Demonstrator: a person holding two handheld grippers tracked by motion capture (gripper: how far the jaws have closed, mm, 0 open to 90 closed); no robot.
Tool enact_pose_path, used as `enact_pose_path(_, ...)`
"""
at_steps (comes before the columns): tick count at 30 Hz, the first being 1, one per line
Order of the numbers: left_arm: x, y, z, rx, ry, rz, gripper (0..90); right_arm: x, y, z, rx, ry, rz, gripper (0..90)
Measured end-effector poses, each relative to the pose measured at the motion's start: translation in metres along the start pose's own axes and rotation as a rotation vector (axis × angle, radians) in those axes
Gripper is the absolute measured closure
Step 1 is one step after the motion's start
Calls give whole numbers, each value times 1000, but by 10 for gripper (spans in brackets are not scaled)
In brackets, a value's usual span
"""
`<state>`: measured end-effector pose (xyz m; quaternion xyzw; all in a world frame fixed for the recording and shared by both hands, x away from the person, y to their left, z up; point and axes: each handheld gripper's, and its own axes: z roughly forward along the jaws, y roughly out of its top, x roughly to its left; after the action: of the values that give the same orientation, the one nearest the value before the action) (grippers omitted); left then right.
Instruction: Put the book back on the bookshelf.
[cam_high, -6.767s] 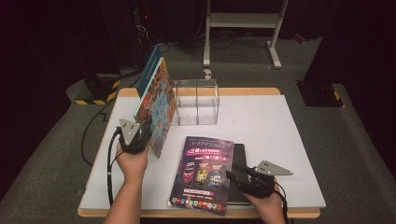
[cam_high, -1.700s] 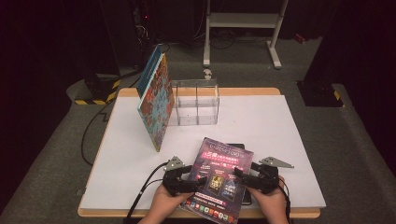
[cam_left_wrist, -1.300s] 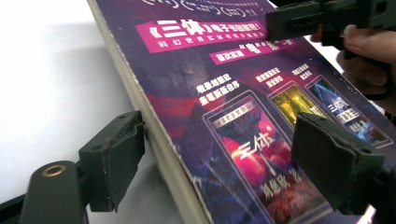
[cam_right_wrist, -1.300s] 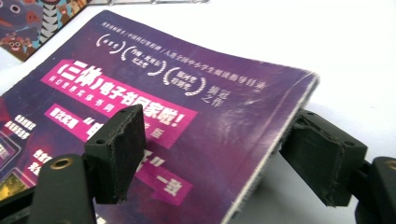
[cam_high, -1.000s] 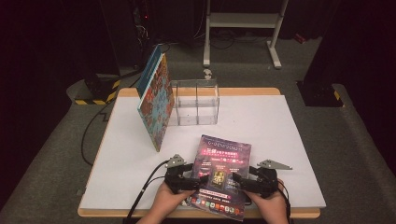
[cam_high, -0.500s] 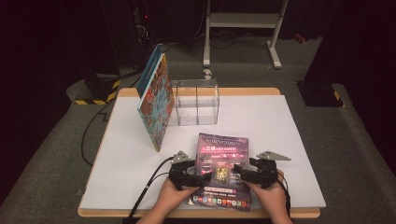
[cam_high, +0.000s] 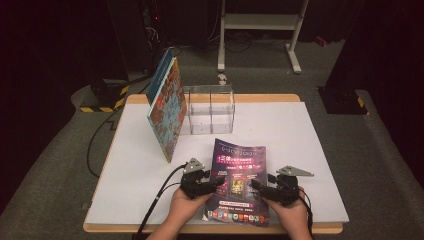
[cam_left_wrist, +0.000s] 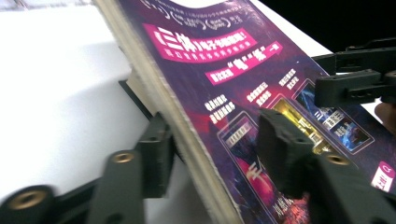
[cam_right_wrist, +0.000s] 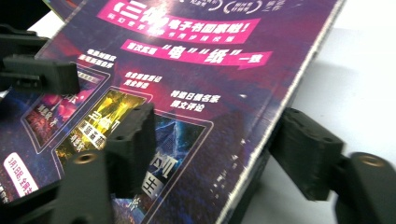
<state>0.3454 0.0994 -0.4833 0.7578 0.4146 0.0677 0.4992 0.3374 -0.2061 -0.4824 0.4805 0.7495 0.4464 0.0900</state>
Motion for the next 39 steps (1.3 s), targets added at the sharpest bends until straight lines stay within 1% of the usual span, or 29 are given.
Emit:
enact_pose_path(1,0,0,-1,-4,0,3,554,0,0,-2,-4,-6,-7,403)
enact_pose_path(3,0,1,-3,-18,-6,3,611,1,1,-5,-25,-13,-29,523)
enact_pose_path(4,0,1,-4,-18,-8,6,630,1,3,-8,-38,3,-34,582)
enact_pose_path(5,-1,2,-5,-23,-6,17,654,1,3,-9,-43,25,-30,624)
enact_pose_path(6,-2,2,-6,-29,-3,25,676,3,5,-11,-48,34,-37,645)
enact_pose_path(8,-4,3,-9,-43,0,33,705,7,7,-11,-44,22,-63,662)
enact_pose_path(9,-5,4,-12,-56,9,51,709,8,10,-12,-46,19,-73,668)
enact_pose_path(12,-6,10,-20,-97,26,76,714,14,18,-15,-71,16,-98,685)
enact_pose_path(15,-3,14,-28,-121,51,102,722,23,27,-14,-95,8,-130,694)
enact_pose_path(18,4,16,-35,-139,73,102,729,30,35,-10,-105,12,-140,700)
enact_pose_path(20,8,18,-40,-144,89,105,731,36,42,-4,-112,15,-147,704)
enact_pose_path(23,16,21,-51,-164,132,113,738,43,52,5,-122,43,-134,715)
enact_pose_path(26,24,24,-61,-190,169,122,750,55,61,14,-142,54,-146,726)
enact_pose_path(29,36,27,-73,-217,209,114,759,67,70,22,-159,66,-159,735)
enact_pose_path(30,40,28,-75,-224,218,107,766,73,75,27,-166,74,-166,739)
enact_pose_path(32,45,30,-78,-235,239,105,773,79,80,33,-167,81,-173,746)
enact_pose_path(35,51,33,-82,-264,283,124,782,88,90,43,-172,81,-183,765)
enact_pose_path(39,58,36,-82,-313,316,137,790,96,101,52,-192,72,-204,780)
